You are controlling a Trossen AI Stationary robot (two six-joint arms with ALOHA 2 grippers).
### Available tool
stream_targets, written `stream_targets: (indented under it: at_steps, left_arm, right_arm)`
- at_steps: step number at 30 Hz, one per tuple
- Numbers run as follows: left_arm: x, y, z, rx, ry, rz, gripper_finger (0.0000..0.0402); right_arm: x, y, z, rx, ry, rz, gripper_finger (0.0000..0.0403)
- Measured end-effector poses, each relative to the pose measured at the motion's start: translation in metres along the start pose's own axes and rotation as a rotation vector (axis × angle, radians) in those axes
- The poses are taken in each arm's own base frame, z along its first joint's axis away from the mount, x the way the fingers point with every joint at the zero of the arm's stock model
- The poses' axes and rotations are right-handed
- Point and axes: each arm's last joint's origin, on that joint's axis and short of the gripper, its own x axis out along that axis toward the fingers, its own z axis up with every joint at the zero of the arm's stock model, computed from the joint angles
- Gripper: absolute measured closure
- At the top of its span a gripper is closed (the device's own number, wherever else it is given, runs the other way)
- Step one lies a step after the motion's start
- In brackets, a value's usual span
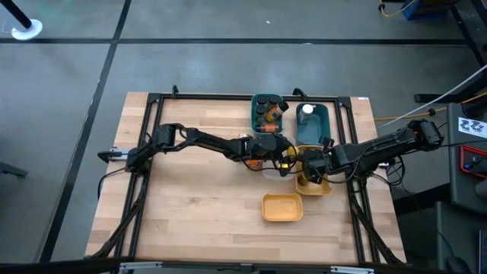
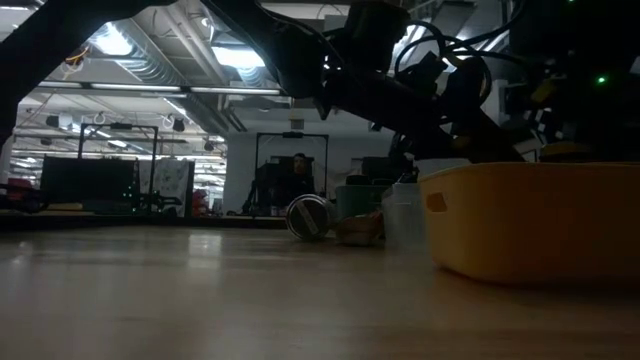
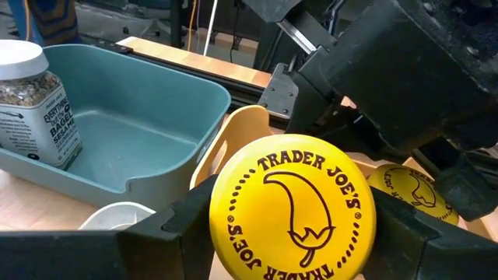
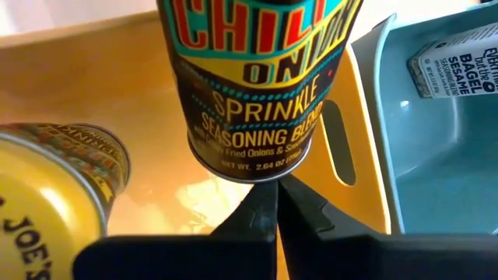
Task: Sort spices by type
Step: Put the yellow seasoning into the big yellow bin
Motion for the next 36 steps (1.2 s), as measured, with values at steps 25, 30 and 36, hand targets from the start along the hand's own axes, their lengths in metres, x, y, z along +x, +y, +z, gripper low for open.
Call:
stream_targets:
  at_steps: [25,30,36]
  left_arm:
    - [-0.0001,-0.0002,0.0043,0.093,-0.047,0.033,0.0176]
    - [-0.0004,-0.0016,0.0049,0.153,-0.051,0.032,0.0176]
    - [-0.0007,-0.0041,0.0042,0.143,-0.049,0.026,0.0163]
  right_arm:
    - [-0.0002,0.0006,-0.0002,0.001,0.009,0.024,0.0398]
    - [-0.0002,0.0006,-0.0002,0.0,0.01,0.024,0.0398]
    - [-0.0002,0.0006,-0.0004,-0.001,0.011,0.023,0.0398]
